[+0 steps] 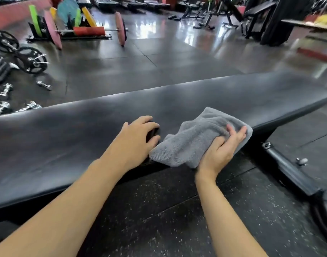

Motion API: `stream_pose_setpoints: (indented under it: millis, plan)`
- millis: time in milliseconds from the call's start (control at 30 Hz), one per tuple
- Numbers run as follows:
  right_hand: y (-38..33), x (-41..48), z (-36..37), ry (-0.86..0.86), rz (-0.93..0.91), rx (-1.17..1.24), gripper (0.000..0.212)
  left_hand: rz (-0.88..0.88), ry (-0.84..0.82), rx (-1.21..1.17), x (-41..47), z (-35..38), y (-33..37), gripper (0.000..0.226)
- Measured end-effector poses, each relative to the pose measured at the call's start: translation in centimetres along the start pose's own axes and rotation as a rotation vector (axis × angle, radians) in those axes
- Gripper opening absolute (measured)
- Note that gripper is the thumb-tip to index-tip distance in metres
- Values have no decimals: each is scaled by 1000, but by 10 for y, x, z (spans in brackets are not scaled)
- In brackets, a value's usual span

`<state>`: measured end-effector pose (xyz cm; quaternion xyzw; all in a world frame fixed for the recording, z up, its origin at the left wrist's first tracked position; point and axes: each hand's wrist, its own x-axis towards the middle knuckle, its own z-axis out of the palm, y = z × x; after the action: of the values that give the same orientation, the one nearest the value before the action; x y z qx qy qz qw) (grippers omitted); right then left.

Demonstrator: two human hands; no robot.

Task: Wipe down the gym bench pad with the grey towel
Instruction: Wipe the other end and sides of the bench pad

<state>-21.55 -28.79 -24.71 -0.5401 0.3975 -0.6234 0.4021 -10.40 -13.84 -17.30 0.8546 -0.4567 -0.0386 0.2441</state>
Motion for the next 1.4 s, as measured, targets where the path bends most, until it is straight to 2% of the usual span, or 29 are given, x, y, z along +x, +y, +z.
stream_pose_setpoints:
  millis: [100, 167, 233, 367, 467, 533, 600, 700, 800, 900, 1000, 1200, 1300, 1400]
  plan:
    - [15, 53, -14, 59, 55, -28, 45, 14, -129, 16, 26, 16, 26, 50]
    - [29, 85, -24, 80, 66, -33, 44, -4, -191, 124, 36, 28, 31, 64]
    - [38, 117, -35, 110, 111, -38, 42, -13, -204, 255, 41, 36, 30, 73]
    - [53, 151, -48, 156, 207, 13, 40, -11, -223, 267, 41, 38, 28, 76]
    - [43, 129, -38, 89, 279, 60, 54, -13, -211, 283, 41, 38, 29, 77]
    - [35, 108, -33, 44, 250, 88, 72, -14, -213, 287, 40, 38, 30, 80]
    - [22, 78, -31, -12, 218, 112, 81, -13, -223, 313, 40, 36, 30, 83]
    - [10, 18, -24, -114, 181, 90, 84, -24, -273, 358, 45, 34, 34, 66]
    - [9, -22, -17, -123, 189, 99, 72, 57, -278, 317, 68, 39, 51, 61]
    - [10, -14, -15, -84, 179, 102, 66, 197, -320, 195, 103, 59, 85, 51]
    - [15, 23, -24, -72, 191, 87, 61, 134, -364, 109, 137, 85, 127, 47]
    - [46, 144, -50, -27, 301, -32, 61, -184, -486, 119, 195, 115, 193, 71]
    - [55, 199, -59, 0, 439, -44, 70, -257, -572, 183, 204, 120, 206, 98]
    - [54, 245, -70, 28, 548, -74, 63, -289, -668, 201, 210, 116, 205, 123]
